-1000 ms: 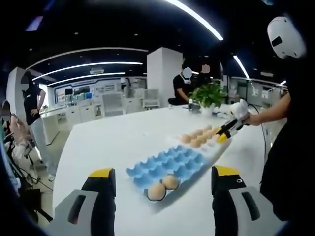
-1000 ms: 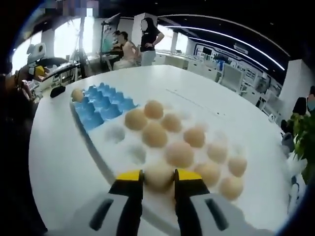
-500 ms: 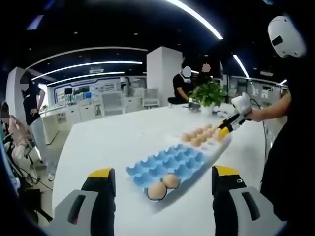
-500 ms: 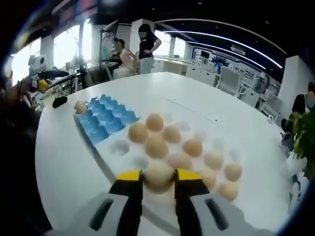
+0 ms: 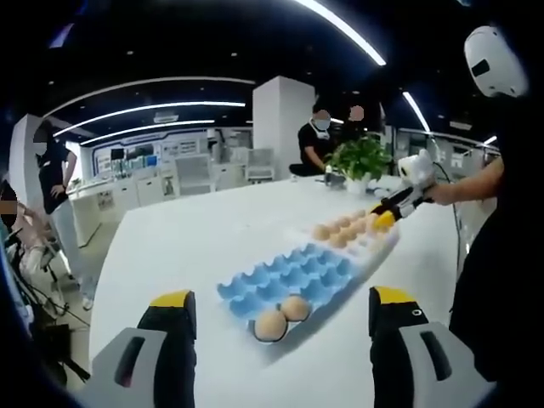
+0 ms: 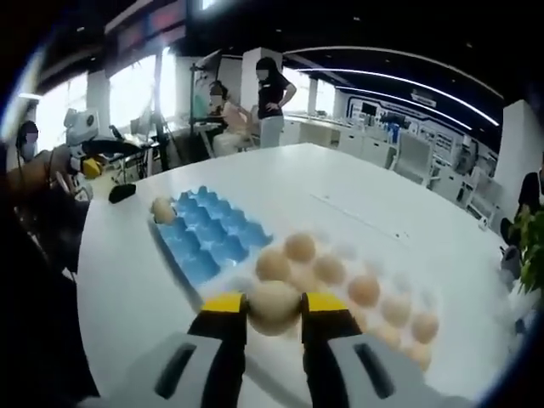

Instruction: Place the egg into an empty slot of the egg tray after lifting it from the table, then release the egg inside the slot.

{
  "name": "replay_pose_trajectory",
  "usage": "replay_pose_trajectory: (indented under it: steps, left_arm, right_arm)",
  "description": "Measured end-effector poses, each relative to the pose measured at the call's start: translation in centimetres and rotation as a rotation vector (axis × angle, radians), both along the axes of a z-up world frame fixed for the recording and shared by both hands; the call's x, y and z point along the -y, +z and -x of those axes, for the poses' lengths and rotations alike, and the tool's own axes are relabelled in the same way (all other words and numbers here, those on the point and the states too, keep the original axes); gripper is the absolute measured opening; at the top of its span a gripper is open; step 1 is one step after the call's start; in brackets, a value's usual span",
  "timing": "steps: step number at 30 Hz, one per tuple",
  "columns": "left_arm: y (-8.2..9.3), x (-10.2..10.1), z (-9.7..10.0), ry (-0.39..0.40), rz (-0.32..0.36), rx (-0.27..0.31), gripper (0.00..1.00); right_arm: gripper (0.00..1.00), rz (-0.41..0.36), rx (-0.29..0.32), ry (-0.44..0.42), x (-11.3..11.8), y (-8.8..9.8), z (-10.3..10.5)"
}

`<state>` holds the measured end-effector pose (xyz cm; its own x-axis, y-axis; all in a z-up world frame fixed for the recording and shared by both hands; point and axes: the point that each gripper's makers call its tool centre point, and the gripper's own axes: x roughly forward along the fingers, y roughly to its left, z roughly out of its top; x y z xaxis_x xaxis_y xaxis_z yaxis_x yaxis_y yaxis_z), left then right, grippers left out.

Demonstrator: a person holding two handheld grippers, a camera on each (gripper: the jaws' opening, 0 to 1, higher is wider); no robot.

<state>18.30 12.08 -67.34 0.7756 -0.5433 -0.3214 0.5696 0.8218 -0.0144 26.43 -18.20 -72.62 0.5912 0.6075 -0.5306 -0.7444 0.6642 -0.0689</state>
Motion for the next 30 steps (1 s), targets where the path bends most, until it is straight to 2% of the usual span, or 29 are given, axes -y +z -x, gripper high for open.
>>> replay_pose_trajectory:
  steps: [8,14,15,17,19,30]
  left_arm:
    - [-0.1,-0.1,0.0,0.001,-0.002,0.002,0.84]
    - [-0.1,0.0,0.0,-0.01,0.0,0.001,0.83]
    - [-0.1,0.0,0.0,-0.01,0.002,0.0,0.84]
    - [-0.2,0.0,0.0,-0.008,0.004,-0.002,0.84]
    - [-0.2,-0.2,-0.1,-0.004,0.004,-0.001,0.84]
    - [-0.2,-0.4,0.0,0.0,0.003,-0.004,0.84]
  right_arm:
    - [0.24,-0.019,-0.002,0.077,-3.0,0.3,0.6]
    - [0.24,-0.033,-0.012,0.143,-6.0,0.1,1.1]
    - [0.24,-0.044,-0.015,0.164,-7.1,0.1,1.2]
    - [0.24,-0.043,-0.014,0.168,-7.3,0.1,1.3]
    - [0.24,-0.059,-0.01,0.222,-9.8,0.2,1.6]
    - [0.24,-0.091,-0.023,0.349,-16.1,-0.1,2.0]
